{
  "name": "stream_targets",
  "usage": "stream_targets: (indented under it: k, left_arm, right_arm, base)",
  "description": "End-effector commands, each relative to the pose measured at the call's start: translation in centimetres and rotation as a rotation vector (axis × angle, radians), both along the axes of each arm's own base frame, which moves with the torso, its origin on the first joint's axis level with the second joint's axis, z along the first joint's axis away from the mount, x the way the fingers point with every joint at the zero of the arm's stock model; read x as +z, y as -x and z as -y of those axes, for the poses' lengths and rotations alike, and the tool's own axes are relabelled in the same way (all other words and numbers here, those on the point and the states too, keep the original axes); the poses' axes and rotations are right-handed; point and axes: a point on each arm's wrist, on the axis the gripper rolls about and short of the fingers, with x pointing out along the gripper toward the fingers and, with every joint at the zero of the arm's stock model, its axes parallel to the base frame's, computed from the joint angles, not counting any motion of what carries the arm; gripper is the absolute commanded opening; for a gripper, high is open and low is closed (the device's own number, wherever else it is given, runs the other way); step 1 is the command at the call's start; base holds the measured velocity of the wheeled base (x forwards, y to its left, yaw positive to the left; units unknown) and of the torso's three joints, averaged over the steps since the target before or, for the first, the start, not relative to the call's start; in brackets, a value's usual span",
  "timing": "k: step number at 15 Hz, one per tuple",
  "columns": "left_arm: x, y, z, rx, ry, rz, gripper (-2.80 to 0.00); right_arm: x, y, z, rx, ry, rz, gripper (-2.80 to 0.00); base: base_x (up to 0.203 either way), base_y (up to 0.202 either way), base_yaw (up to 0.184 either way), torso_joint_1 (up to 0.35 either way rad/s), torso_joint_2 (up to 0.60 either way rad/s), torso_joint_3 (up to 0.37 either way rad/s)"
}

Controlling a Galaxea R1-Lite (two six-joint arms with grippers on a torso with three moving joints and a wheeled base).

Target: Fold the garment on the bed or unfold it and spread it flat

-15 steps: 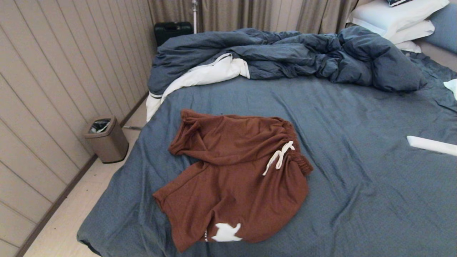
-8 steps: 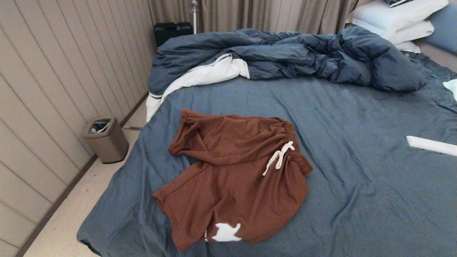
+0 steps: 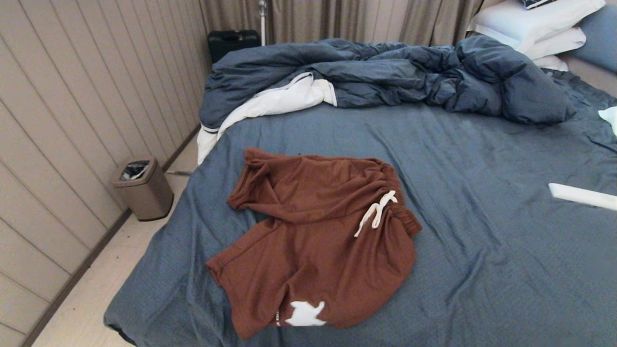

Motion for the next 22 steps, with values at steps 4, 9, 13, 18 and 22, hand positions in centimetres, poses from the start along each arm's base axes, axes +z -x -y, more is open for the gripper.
stream_targets:
  k: [4, 9, 13, 18, 22]
  left_arm:
    - [-2.8, 0.4, 0.0, -0.006, -0.037, 0.029, -2.8]
    - [-3.1, -0.2, -0.1, 0.075, 0.015, 0.084, -2.8]
    - [-3.2, -0.3, -0.1, 0.082, 0.023, 0.077, -2.8]
    - [-3.0, -0.7, -0.1, 0.075, 0.021, 0.172, -2.8]
    - [-3.5, -1.0, -0.1, 0.059, 0.007, 0.183, -2.8]
  right_arm:
    - [-1.0, 1.2, -0.7, -0.094, 0.003, 0.032, -2.8]
    - [-6.1, 1.1, -0.9, 0.134, 0.087, 0.119, -2.8]
    - [-7.6, -1.1, -0.9, 0.139, 0.158, 0.284, -2.8]
    - [-8.0, -1.3, -1.1, 0.192, 0.005, 0.319, -2.8]
    - [-8.0, -1.4, -1.2, 0.246, 0.103, 0.331, -2.8]
  base:
    - [0.0, 0.0, 0.0, 0.0, 0.0, 0.0]
    - [0.0, 0.0, 0.0, 0.0, 0.0, 0.0]
    - [0.0, 0.0, 0.0, 0.0, 0.0, 0.0]
    - [0.0, 0.0, 0.0, 0.0, 0.0, 0.0]
    - [0.0, 0.0, 0.0, 0.0, 0.0, 0.0]
